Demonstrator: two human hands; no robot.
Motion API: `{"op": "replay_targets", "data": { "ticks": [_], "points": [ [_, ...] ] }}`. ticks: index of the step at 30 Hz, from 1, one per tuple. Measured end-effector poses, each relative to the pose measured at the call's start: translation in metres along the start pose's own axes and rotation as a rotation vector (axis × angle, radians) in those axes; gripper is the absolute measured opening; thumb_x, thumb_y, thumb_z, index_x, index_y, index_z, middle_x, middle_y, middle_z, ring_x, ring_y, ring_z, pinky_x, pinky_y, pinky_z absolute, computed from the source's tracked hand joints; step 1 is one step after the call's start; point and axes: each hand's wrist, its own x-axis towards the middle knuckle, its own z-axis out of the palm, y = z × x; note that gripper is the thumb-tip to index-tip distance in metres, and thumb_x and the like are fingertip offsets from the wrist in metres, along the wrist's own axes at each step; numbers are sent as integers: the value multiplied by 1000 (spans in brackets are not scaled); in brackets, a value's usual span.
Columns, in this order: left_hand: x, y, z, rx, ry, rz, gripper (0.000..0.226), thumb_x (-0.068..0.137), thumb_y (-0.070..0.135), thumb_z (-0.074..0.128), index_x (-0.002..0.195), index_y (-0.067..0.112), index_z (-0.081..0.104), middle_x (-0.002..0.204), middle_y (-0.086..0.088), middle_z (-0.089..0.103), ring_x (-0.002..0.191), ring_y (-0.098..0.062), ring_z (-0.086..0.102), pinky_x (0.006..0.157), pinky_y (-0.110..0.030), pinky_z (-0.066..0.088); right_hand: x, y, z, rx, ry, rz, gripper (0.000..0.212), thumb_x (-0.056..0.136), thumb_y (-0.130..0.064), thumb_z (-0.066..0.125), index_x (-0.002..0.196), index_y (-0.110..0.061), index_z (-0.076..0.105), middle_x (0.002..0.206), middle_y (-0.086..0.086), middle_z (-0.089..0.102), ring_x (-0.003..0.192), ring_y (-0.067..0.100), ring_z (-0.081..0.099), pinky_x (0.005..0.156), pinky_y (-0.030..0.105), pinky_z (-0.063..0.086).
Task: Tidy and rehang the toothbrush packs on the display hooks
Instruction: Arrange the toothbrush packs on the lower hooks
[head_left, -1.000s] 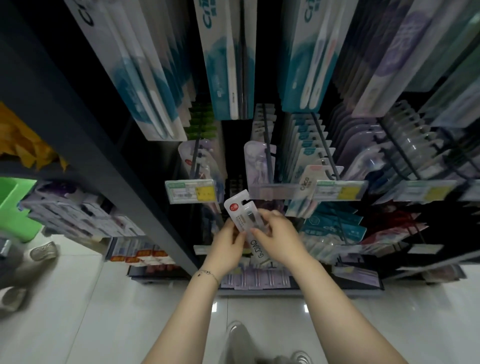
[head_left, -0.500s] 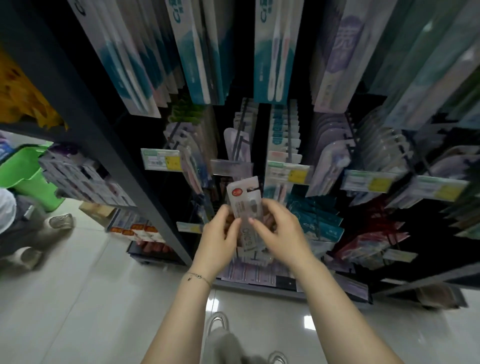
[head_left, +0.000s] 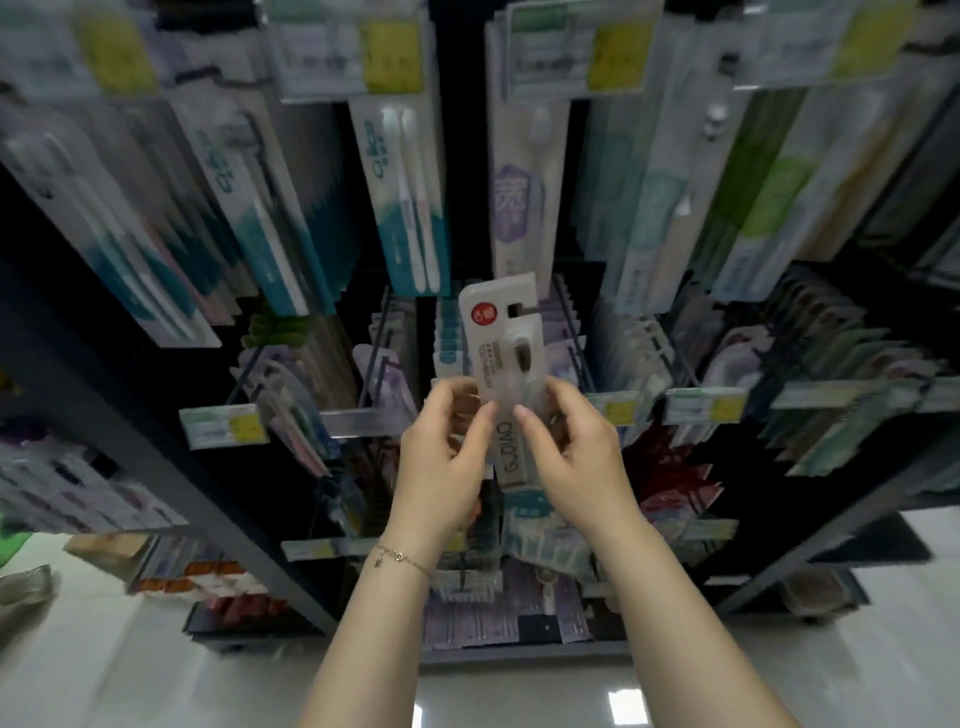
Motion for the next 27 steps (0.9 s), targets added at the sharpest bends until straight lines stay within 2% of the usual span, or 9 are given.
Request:
{"op": "replay_targets", "data": {
  "ticks": [2,4,9,12,14,16,20,24,27],
  "points": [
    [9,6,8,7,-48,10,7,100,23,60,105,27,61,98,15,70,92,-7,67,81,-36,58,8,-3,-10,-20,52,-2,31,98,-35,56,125,-19,59,110,-7,65,99,6,62,82,29,53],
    [16,12,16,3,-90,33,6,101,22,58,104,25,62,96,15,69,88,-7,67,79,-40,58,14,-5,-18,-44,96,-9,33,98,-35,56,128,-20,58,113,-8,64,101,4,61,84,32,53],
    [31,25,35,-61,-139,76,10,103,17,53,105,23,61,96,11,69,89,-14,67,82,-46,56,23,-7,-35,-61,211,-14,43,97,-37,57,139,-27,53,114,-10,63,101,2,61,84,29,54],
    [35,31,49,-76,-162,99,11,103,18,53,104,25,61,96,9,70,87,-16,67,79,-48,57,24,-3,-46,-68,246,-8,41,98,-38,55,137,-26,52,119,-11,62,103,3,61,83,30,54],
    [38,35,61,-78,-171,107,10,103,18,54,104,24,62,97,12,70,86,-11,67,77,-43,57,26,1,-56,-73,285,-18,37,97,-35,57,133,-27,52,112,-13,63,87,-3,58,72,19,48],
    [43,39,76,-70,-173,126,9,102,18,55,103,23,62,95,12,71,84,-12,67,74,-40,57,28,4,-69,-86,318,-20,36,97,-33,57,132,-26,53,106,-10,63,76,-6,51,68,11,40],
    [54,51,109,-53,-164,158,6,102,19,57,102,19,63,94,12,71,87,-5,68,74,-24,56,36,17,-99,-129,367,-37,39,97,-33,58,134,-20,55,113,-6,66,88,6,61,76,17,48],
    [59,66,149,-70,-158,154,7,102,20,57,105,20,63,96,11,71,90,-9,69,80,-36,58,46,32,-134,-173,419,-55,41,96,-32,59,134,-15,56,108,-3,66,81,-2,51,74,8,41],
    [60,78,182,-75,-167,153,7,103,21,55,105,24,62,95,7,71,85,-19,68,78,-49,56,53,48,-166,-145,405,-49,42,97,-34,57,136,-18,55,111,-2,65,84,1,56,79,16,50]
  ]
}}
